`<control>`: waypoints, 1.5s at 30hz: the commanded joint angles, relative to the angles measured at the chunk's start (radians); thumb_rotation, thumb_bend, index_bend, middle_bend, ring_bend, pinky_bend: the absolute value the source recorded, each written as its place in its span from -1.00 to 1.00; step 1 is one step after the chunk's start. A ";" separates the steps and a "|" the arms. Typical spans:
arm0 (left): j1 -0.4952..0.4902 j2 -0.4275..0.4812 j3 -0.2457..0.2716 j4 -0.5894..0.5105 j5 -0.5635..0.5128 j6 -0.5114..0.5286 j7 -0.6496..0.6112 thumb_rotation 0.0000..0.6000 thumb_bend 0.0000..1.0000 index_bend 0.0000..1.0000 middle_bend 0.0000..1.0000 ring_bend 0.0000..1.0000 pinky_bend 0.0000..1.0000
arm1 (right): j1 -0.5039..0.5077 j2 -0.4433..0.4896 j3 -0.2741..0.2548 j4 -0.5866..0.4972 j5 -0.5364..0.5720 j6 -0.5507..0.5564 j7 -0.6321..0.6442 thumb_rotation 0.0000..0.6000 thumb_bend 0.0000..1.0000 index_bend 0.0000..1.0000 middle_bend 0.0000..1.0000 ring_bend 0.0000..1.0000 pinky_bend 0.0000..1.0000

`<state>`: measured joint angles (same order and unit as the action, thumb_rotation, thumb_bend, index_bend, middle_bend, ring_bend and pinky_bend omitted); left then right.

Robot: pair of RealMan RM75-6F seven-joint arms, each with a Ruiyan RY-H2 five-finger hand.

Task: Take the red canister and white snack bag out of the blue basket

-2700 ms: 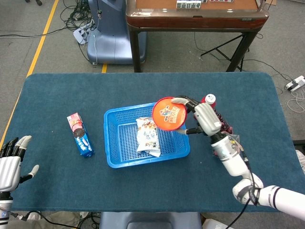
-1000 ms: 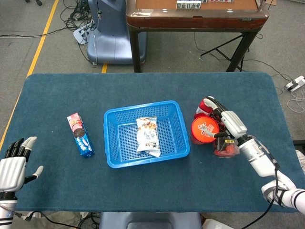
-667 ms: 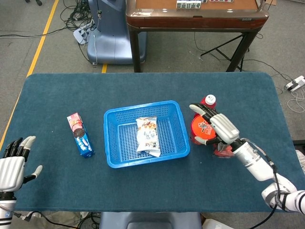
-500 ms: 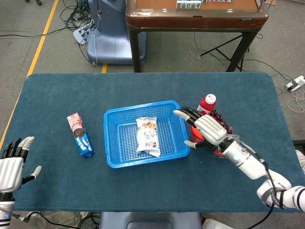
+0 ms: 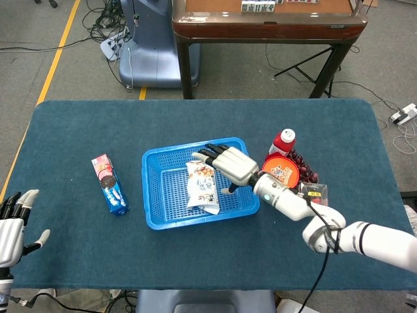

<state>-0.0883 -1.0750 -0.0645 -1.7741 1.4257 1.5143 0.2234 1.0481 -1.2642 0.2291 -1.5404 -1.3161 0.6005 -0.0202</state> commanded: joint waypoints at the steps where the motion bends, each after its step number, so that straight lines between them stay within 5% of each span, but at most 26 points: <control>1: 0.000 -0.001 0.000 0.003 0.000 -0.001 -0.003 1.00 -0.45 -0.82 -0.76 -0.87 -0.85 | 0.075 -0.088 -0.002 0.077 0.110 -0.053 -0.127 1.00 -0.95 -0.92 -0.81 -0.97 -0.71; 11: 0.003 -0.003 0.001 0.014 -0.009 -0.010 -0.010 1.00 -0.45 -0.82 -0.76 -0.87 -0.85 | 0.113 -0.168 -0.081 0.164 0.162 -0.044 -0.281 1.00 -1.00 -0.92 -0.81 -0.97 -0.71; 26: -0.004 -0.009 0.000 0.007 -0.005 -0.019 0.006 1.00 -0.45 -0.82 -0.76 -0.87 -0.85 | 0.109 -0.211 -0.153 0.235 0.103 -0.047 -0.323 1.00 -1.00 -0.92 -0.81 -0.97 -0.71; 45: 0.005 -0.011 0.000 0.024 -0.026 -0.024 -0.005 1.00 -0.45 -0.82 -0.76 -0.87 -0.85 | 0.115 -0.388 -0.116 0.370 0.093 0.006 -0.306 1.00 -1.00 -0.92 -0.82 -0.97 -0.71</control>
<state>-0.0836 -1.0862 -0.0642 -1.7506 1.4000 1.4907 0.2191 1.1617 -1.6382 0.1054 -1.1841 -1.2228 0.6005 -0.3334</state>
